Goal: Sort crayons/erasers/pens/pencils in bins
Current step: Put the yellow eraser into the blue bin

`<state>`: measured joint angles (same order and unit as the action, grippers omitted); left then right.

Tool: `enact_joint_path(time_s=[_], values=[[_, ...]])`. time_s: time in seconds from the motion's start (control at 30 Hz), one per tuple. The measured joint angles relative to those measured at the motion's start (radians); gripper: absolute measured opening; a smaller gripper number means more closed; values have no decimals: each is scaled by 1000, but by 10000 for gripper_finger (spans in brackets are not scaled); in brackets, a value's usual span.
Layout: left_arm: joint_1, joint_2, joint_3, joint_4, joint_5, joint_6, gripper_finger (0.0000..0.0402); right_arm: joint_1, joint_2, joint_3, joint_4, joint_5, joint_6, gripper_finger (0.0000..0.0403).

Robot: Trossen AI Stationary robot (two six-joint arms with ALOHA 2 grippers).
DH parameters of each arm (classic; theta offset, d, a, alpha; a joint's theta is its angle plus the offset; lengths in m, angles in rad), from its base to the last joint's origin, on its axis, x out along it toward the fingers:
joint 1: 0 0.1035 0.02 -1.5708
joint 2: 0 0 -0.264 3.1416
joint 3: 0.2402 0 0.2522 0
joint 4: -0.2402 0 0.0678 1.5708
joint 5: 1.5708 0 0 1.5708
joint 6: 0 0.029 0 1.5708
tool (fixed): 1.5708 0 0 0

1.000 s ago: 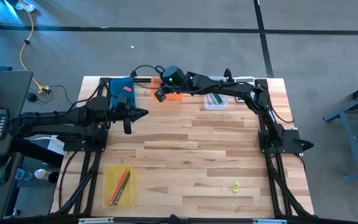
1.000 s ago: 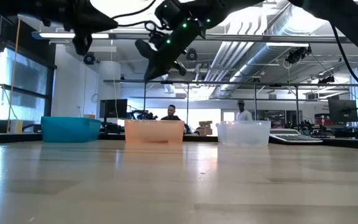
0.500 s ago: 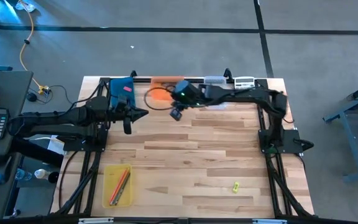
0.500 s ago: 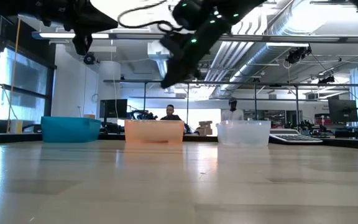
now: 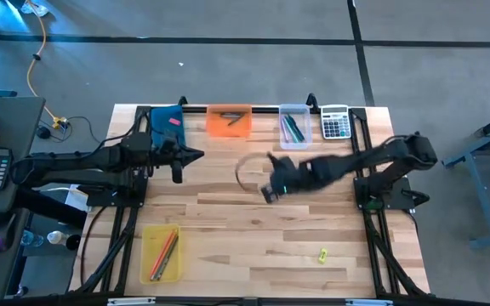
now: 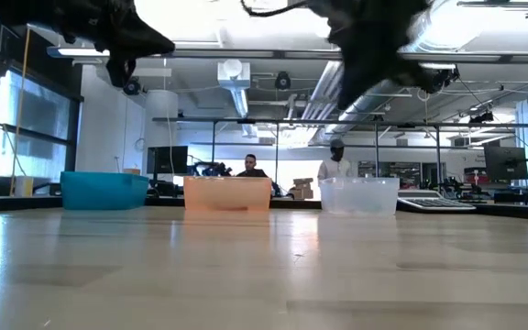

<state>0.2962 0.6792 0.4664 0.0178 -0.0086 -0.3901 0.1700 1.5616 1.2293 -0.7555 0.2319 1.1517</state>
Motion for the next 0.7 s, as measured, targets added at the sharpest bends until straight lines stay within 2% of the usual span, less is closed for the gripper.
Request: enact_joint_path(time_s=[0.2,0.4,0.53,0.6,0.7], values=[[0,26,0,1,0,0,0,209,0,7,-131,-8,490,0],[0,38,0,1,-3,0,0,363,4,7,-203,-81,904,0],[0,38,0,1,-3,0,0,439,14,6,-248,-169,1092,0],[0,38,0,1,-3,0,0,461,34,5,-268,-269,1121,0],[0,38,0,1,-3,0,0,481,76,5,-261,-355,1151,0]])
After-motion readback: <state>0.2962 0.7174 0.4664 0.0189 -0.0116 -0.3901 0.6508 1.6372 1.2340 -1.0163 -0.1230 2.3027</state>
